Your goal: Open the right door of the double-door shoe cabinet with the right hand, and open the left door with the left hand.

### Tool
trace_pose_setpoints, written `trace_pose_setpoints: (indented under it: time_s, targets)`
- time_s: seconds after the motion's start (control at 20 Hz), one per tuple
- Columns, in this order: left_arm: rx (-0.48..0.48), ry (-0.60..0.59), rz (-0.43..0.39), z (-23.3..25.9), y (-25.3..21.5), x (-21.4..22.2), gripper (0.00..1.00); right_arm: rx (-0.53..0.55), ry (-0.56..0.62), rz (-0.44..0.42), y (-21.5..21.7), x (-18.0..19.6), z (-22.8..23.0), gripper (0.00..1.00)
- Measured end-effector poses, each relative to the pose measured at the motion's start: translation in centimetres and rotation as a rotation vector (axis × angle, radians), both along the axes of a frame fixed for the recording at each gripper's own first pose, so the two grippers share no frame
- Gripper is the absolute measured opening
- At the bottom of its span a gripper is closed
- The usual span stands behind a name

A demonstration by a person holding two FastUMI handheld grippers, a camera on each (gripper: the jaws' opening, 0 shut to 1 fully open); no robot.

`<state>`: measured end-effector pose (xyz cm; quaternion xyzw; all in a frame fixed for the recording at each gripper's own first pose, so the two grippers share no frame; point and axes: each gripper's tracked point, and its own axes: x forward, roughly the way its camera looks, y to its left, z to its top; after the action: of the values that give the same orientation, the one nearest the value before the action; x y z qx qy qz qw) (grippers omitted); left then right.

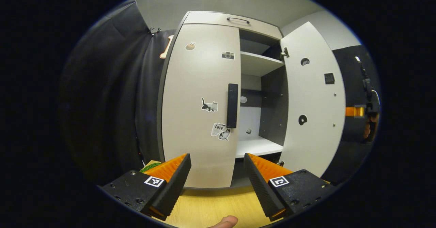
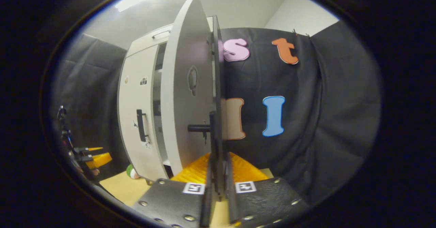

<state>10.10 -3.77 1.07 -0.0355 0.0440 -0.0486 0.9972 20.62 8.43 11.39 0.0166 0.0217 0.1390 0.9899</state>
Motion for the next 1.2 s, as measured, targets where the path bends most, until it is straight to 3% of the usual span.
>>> trace_pose_setpoints:
  time_s: [0.1, 0.25, 0.55, 0.75, 1.0, 1.2]
  targets:
    - [-0.003, 0.008, 0.002, 0.3, -0.3, 2.2, 0.96, -0.015, -0.019, -0.042, -1.6, -0.2, 0.1, 0.66]
    - [0.013, 0.003, -0.006, 0.6, -1.2, 5.0, 0.94, -0.005, -0.037, -0.062, -2.3, -0.7, -0.5, 0.98]
    - [0.023, -0.059, -0.050, 3.3, -4.5, 9.2, 0.94, 0.100, -0.049, -0.133, -4.3, -6.5, -3.8, 0.99]
    - [0.020, -0.055, -0.038, 5.4, -5.9, 12.6, 0.94, 0.149, -0.024, -0.076, -1.0, -10.0, -7.3, 0.98]
    - [0.055, -0.046, 0.045, 6.8, -5.2, 16.4, 0.94, 0.078, -0.021, -0.120, 1.0, -13.4, -11.6, 1.00]
    - [0.099, -0.024, 0.057, 6.0, -4.6, 18.6, 0.91, 0.143, -0.019, -0.075, 3.7, -16.2, -12.9, 0.97]
